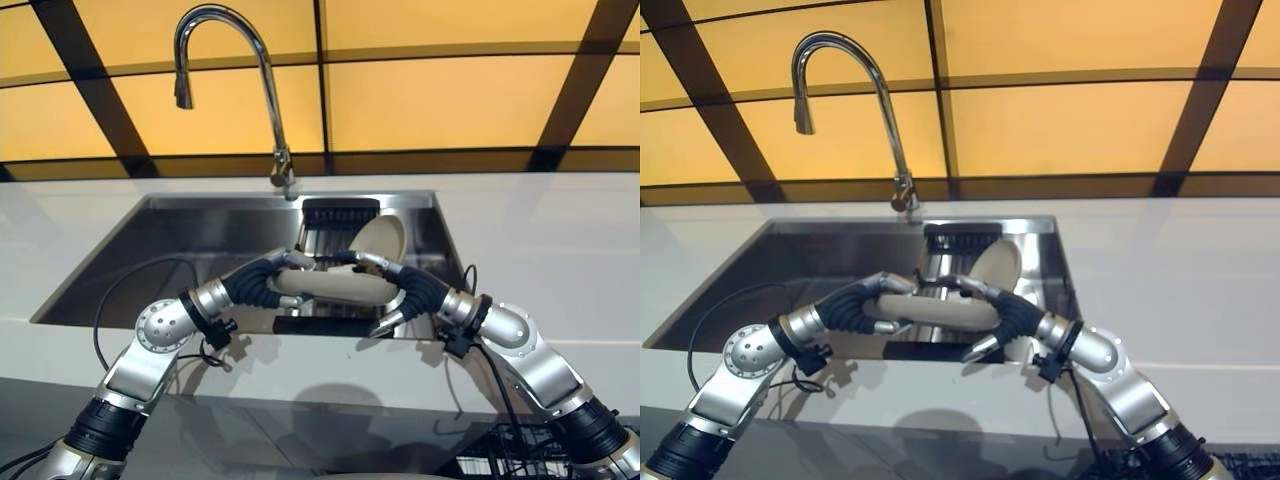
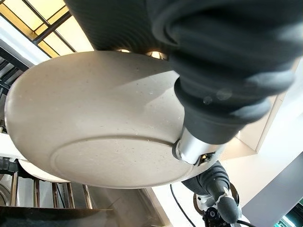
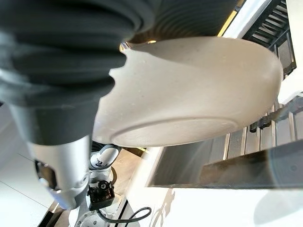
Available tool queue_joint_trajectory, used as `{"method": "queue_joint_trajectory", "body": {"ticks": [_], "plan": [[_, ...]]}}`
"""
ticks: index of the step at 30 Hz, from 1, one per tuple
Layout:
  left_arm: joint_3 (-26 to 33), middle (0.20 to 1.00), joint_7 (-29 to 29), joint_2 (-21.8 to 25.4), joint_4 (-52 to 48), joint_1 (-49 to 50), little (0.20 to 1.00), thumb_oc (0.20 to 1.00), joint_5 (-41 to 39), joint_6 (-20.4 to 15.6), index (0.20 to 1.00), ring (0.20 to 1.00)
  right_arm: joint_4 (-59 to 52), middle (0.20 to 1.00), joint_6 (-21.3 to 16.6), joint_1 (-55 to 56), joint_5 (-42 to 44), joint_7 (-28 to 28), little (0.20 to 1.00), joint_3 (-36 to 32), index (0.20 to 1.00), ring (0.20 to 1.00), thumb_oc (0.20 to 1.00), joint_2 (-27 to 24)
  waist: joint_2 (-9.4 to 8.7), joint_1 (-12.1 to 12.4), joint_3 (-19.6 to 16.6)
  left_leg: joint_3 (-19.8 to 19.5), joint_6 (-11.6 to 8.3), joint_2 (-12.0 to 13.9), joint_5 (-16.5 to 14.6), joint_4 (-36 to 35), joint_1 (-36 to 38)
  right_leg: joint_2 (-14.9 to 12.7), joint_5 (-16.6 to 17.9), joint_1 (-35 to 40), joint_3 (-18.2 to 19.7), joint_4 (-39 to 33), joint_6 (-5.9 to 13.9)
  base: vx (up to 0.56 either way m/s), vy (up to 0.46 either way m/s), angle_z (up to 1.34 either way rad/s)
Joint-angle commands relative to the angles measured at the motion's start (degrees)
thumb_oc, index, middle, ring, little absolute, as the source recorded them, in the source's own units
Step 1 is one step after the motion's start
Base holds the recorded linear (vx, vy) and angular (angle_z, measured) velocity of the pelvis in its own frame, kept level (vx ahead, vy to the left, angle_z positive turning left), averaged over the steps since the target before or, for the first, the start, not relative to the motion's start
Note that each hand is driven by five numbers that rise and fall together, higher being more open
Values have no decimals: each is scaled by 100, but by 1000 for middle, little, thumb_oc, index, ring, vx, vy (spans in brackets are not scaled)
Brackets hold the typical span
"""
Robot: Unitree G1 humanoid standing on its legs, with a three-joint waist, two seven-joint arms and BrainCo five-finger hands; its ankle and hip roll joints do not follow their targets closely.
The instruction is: Pick up plates and place into dishwasher.
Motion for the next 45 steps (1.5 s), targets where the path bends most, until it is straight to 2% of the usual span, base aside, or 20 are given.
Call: {"method": "queue_joint_trajectory", "body": {"ticks": [1,10,20,31,32,33,34,41,45], "plan": [[67,200,167,76,-81,-200,200,200,-583,-95,200,200,-145,200,-93,-83,6,-73,200,29,200,200,200,20,-390,170,-244,-92,287,-271,-465,138,-327,-320,-441,-148,-149,202,418,0,0,0],[163,200,191,-188,-85,-33,200,200,-660,-56,200,200,-48,200,-99,107,-124,-122,200,-88,200,200,200,229,-402,177,-283,-94,279,-260,-449,79,-292,-293,-432,-105,-145,129,403,-4,1,0],[224,200,147,-251,-43,24,200,200,-751,14,200,200,-17,200,-124,175,-149,-141,200,-206,200,200,200,265,-419,188,-331,-61,254,-235,-410,32,-286,-278,-413,-64,-178,61,397,-44,9,0],[370,200,226,-529,9,173,200,200,-1022,339,200,200,4,200,-258,192,-362,-460,200,-367,200,200,200,426,-417,207,-371,-35,238,-223,-407,23,-300,-271,-424,-79,-205,51,393,-63,10,1],[383,561,284,-552,24,177,561,561,-1034,387,561,561,17,200,-289,196,-378,-471,200,-398,200,200,200,420,-418,204,-372,-30,238,-224,-408,32,-302,-269,-427,-79,-203,58,392,-62,3,0],[379,868,254,-581,42,167,868,868,-1017,414,868,868,30,200,-308,189,-389,-489,200,-418,200,200,200,420,-420,201,-372,-27,240,-226,-411,38,-302,-269,-429,-82,-201,64,393,-62,1,0],[367,1000,290,-606,71,152,1000,1000,-983,419,1000,1000,38,200,-306,168,-390,-511,200,-440,200,200,200,420,-421,196,-375,-23,242,-226,-415,40,-301,-267,-432,-90,-196,71,394,-57,-1,0],[429,1000,510,-702,123,139,1000,1000,-1193,431,1000,1000,108,200,-403,25,-559,-811,200,-604,200,200,200,380,-430,177,-384,-2,236,-213,-432,60,-295,-240,-436,-123,-158,97,381,-45,-5,-1],[492,1000,610,-811,158,140,1000,1000,-1248,486,1000,1000,49,200,-490,-86,-744,-1209,200,-767,200,200,200,365,-436,151,-375,24,241,-201,-461,83,-288,-217,-435,-138,-105,93,366,0,0,0]]}}
